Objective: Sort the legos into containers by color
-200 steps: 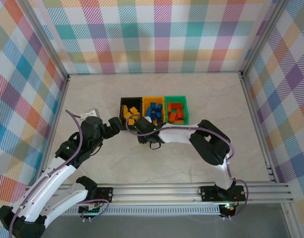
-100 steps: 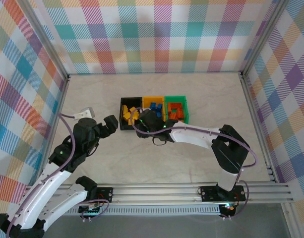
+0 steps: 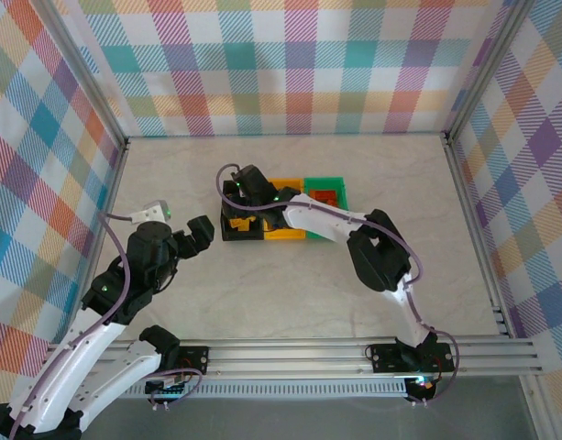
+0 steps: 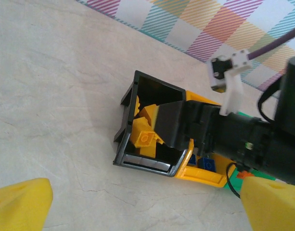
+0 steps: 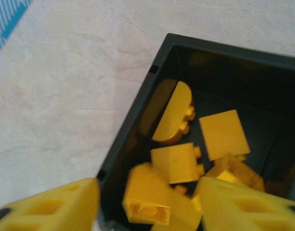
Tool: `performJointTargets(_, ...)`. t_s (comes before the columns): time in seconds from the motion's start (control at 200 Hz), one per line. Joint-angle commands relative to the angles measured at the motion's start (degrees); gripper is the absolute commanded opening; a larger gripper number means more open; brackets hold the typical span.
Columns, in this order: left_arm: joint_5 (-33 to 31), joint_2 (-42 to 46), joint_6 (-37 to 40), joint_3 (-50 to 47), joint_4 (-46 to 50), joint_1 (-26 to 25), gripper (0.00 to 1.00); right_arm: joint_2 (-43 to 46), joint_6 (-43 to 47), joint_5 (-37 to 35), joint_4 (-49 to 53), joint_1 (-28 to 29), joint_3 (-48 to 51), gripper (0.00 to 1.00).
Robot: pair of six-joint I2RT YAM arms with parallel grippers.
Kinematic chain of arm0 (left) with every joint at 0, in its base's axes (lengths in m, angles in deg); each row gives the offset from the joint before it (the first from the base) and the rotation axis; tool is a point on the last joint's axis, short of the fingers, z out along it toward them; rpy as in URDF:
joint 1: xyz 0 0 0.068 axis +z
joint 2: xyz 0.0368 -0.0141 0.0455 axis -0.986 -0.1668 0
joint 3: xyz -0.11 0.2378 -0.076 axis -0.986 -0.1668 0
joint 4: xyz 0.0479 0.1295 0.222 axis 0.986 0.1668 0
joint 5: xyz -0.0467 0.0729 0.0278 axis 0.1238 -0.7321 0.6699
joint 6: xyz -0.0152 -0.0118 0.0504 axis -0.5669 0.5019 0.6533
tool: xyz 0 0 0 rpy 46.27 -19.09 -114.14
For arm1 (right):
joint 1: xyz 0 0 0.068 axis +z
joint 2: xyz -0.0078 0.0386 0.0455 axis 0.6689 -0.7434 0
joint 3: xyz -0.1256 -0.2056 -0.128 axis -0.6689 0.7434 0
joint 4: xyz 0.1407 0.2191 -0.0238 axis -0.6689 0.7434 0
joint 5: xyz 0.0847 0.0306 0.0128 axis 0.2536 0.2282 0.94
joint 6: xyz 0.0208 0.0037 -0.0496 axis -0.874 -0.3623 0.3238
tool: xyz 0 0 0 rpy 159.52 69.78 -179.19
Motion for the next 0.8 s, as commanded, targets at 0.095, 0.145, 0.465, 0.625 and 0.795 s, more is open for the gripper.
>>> performJointTargets(0.095,0.1,0.6,2.6,1.7,0.9,-0.3,1.00,5.6,2.0,1.2,-2.3,-0.6,-0.5,0.79)
performJointTargets(0.145,-0.1,0.6,2.9,1.8,0.6,-0.3,1.00,9.4,2.0,1.0,-4.8,-0.5,3.5,0.82)
performJointTargets(0.465,-2.8,-3.9,3.7,-3.6,-10.2,-0.3,1.00,38.4,0.7,-5.8,-12.7,-0.6,33.6,0.99)
performJointTargets(0.625,-13.7,-7.8,8.9,-8.6,-23.3,1.4,1.00,48.6,-2.3,-12.9,-11.7,-0.6,44.3,1.00)
performJointTargets(0.795,-14.7,-20.1,20.3,-5.7,-31.7,9.0,1.00,56.6,-4.6,-19.5,-10.0,-0.8,51.8,1.00)
